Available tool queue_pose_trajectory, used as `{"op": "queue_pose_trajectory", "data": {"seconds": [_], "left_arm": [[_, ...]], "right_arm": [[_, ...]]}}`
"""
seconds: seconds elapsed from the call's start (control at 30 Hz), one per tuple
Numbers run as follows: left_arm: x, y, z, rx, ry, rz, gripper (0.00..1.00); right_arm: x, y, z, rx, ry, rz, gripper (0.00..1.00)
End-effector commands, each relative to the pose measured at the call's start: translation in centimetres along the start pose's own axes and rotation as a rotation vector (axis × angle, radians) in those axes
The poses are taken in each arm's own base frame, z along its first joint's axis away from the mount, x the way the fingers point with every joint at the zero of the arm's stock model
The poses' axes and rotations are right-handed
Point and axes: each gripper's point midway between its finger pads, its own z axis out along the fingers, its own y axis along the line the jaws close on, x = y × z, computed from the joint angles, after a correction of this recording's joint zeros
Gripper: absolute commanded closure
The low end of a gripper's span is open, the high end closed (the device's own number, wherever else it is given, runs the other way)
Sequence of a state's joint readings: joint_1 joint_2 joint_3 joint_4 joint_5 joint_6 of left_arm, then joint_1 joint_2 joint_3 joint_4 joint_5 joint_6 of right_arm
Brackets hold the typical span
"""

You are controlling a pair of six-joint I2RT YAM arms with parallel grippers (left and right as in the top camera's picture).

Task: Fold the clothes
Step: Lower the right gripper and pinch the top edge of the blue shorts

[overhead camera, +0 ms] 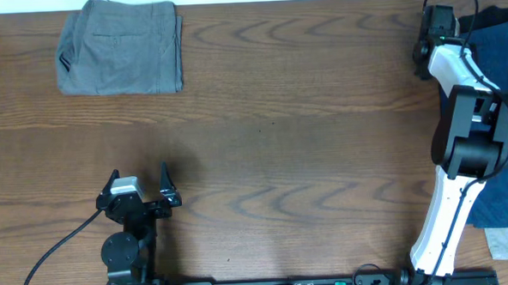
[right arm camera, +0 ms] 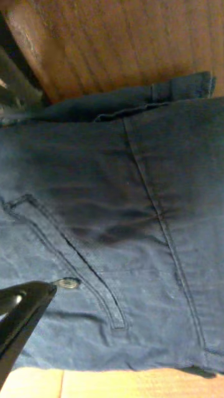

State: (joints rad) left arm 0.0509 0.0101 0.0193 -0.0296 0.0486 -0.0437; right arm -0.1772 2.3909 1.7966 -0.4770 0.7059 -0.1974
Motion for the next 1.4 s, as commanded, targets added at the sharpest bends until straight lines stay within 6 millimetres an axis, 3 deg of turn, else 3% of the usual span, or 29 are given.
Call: {"op": "queue_pose_trajectory", "data": {"seconds": [0.0, 0.07, 0.53, 0.73, 0.9, 1.03, 1.23, 1.37], "left_arm": [[1.5, 0.5, 0.1, -0.021, 0.044, 0.017, 0.02], [1.5, 0.5, 0.1, -0.021, 0.045, 0.018, 0.02], [1.5, 0.5, 0.1, -0.021, 0.045, 0.018, 0.02], [1.5, 0.5, 0.1, -0.021, 0.045, 0.018, 0.02], [1.5, 0.5, 0.1, -0.021, 0.045, 0.018, 0.02], [1.5, 0.5, 0.1, -0.021, 0.045, 0.017, 0.02], [1.5, 0.5, 0.1, -0.021, 0.044, 0.017, 0.02], [1.5, 0.5, 0.1, -0.021, 0.045, 0.018, 0.02]], "right_arm": [[1.7, 1.2, 1.6, 0.001, 0.046, -0.022, 0.35], [1.6, 1.3, 1.6, -0.006, 0.045, -0.021, 0.43], [1.7, 1.2, 1.4, -0.004, 0.056, 0.135, 0.32], [1.5, 0.8, 0.9, -0.003, 0.061, 0.158, 0.48], [1.1, 0.4, 0.5, -0.009, 0.068, 0.214, 0.53], [0.6, 0.5, 0.1, -0.036, 0.066, 0.221, 0.67], [-0.1, 0.0, -0.8, -0.061, 0.050, 0.251, 0.68], [-0.4, -0.4, -1.2, -0.060, 0.043, 0.256, 0.74]]}}
